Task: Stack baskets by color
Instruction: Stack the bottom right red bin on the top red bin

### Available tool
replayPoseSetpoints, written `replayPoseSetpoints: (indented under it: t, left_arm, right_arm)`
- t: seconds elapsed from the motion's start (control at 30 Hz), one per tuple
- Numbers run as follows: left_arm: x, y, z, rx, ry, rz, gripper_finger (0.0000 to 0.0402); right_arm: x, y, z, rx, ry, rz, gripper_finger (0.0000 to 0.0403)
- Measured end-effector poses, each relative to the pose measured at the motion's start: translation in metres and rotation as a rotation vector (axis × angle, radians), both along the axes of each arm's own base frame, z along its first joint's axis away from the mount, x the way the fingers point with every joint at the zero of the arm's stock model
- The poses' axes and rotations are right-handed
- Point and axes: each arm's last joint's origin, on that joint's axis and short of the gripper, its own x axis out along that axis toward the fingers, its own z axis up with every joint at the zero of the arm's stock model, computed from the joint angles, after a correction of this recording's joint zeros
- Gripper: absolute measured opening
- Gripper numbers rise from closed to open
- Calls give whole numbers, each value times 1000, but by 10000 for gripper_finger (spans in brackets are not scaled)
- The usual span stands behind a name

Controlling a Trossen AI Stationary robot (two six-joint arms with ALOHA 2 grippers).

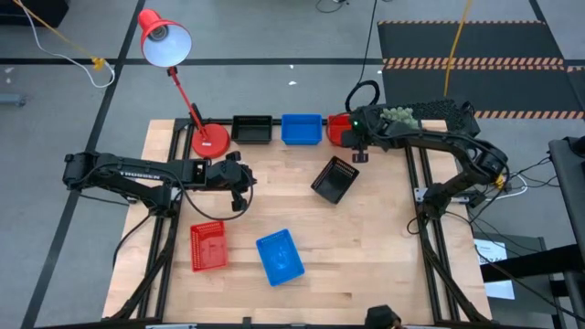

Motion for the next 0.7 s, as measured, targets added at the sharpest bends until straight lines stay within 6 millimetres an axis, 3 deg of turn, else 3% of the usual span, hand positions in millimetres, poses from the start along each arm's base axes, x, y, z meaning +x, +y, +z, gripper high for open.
replayPoseSetpoints:
  t: [0.4,0.7]
  left_arm:
    - [0,0,0,0,0,0,28]
    - [1,0,0,4,-8,-4,28]
  right_arm:
    - [9,9,1,74,-81,100,118]
    - [22,2,-10,98,-161,163,13]
